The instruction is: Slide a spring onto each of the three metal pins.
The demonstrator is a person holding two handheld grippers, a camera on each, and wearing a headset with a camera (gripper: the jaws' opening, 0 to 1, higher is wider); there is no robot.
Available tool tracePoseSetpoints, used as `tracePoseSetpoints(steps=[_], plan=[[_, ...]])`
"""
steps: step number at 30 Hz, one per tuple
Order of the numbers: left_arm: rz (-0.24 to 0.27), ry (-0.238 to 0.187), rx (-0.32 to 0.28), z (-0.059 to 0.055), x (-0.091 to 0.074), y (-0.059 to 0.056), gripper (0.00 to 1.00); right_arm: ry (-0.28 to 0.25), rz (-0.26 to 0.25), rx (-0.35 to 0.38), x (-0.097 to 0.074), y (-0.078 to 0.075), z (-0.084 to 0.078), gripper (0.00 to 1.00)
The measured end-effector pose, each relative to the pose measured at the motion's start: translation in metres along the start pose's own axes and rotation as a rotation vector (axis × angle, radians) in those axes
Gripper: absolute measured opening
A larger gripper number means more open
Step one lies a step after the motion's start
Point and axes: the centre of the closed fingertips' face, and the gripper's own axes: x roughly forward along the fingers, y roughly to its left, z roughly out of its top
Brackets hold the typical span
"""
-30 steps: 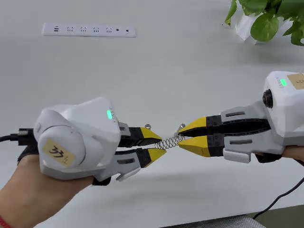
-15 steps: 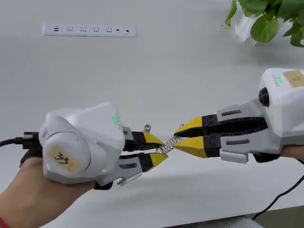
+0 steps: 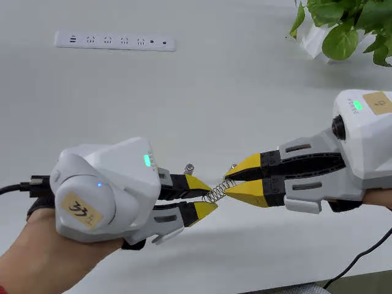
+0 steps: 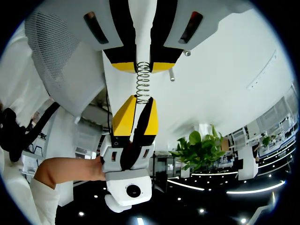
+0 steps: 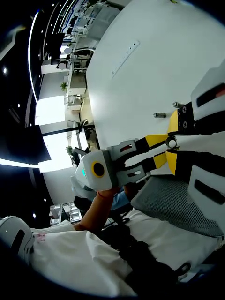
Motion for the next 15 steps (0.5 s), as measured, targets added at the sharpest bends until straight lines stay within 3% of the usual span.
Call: tracePoseSetpoints(steps=[6,10,15], plan=[[0.005,-0.012,-0.005,0.001,-0.001,0.001,0.06,0.082,0.021,-0.061,-0.001,-0.005,-0.001,0.16],[0.009,-0.021,-0.01,0.002,-0.001,0.003,0.06,0.179,0.086,-0.148,0.005,-0.001,-0.001,0.16],[0.013,-0.03,-0.015,0.003,-0.001,0.005,0.06,0.302,0.125,-0.267,0.011,-0.005,-0.004,0.17]])
